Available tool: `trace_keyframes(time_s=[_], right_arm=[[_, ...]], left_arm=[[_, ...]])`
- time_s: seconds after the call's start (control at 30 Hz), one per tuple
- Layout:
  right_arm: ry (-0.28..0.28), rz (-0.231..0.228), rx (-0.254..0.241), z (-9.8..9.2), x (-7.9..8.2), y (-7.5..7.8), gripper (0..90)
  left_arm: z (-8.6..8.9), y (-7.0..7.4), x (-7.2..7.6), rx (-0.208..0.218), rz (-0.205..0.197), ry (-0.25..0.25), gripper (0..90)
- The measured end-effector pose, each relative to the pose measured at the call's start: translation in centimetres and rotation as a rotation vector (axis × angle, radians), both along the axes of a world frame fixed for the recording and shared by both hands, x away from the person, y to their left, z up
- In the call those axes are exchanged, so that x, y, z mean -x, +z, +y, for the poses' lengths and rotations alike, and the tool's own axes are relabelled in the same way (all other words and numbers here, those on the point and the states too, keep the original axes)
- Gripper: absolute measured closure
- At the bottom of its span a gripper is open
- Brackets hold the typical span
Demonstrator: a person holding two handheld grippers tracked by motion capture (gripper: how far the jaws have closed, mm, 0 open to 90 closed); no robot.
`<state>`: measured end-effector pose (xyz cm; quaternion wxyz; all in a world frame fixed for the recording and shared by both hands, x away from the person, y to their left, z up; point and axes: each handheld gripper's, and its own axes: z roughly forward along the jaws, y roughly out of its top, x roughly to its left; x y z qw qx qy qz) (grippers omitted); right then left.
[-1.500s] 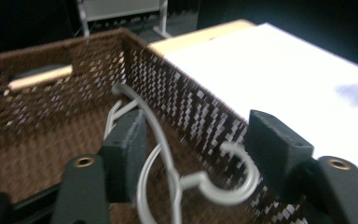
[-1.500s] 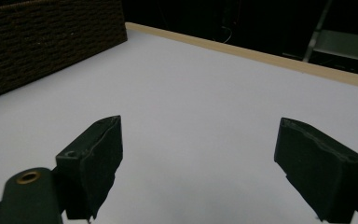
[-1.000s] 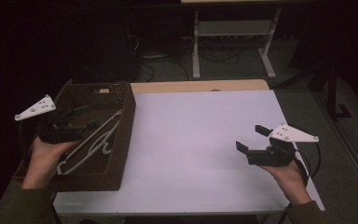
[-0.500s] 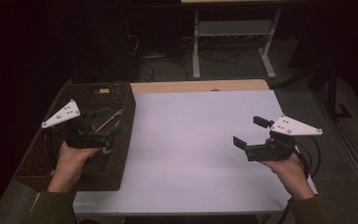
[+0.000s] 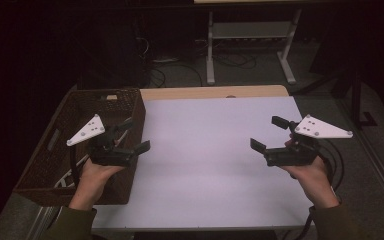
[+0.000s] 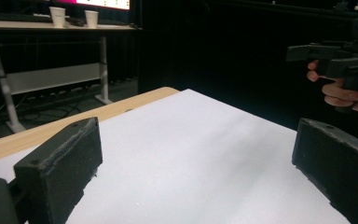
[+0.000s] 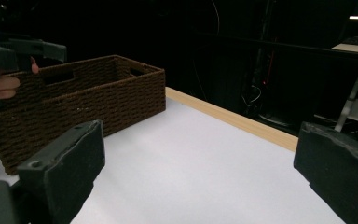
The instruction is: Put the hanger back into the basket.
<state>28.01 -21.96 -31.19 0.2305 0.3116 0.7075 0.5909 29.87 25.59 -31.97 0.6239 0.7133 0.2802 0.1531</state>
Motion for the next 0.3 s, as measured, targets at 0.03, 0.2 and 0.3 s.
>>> trace_keyframes(time_s=[0.03, 0.2, 0.3], right_arm=[[-0.001, 0.004, -0.002, -0.02, 0.02, 0.01, 1.4], [-0.003, 0.002, -0.002, -0.15, 0.01, 0.01, 1.3], [-0.004, -0.003, -0.005, -0.19, -0.01, 0.02, 1.4]], left_arm=[[-0.05, -0.06, -0.01, -0.003, -0.004, -0.004, 1.1], [-0.28, -0.32, 0.01, 0.005, 0.009, -0.011, 1.1], [-0.26, -0.39, -0.07, -0.006, 0.005, -0.015, 1.1]])
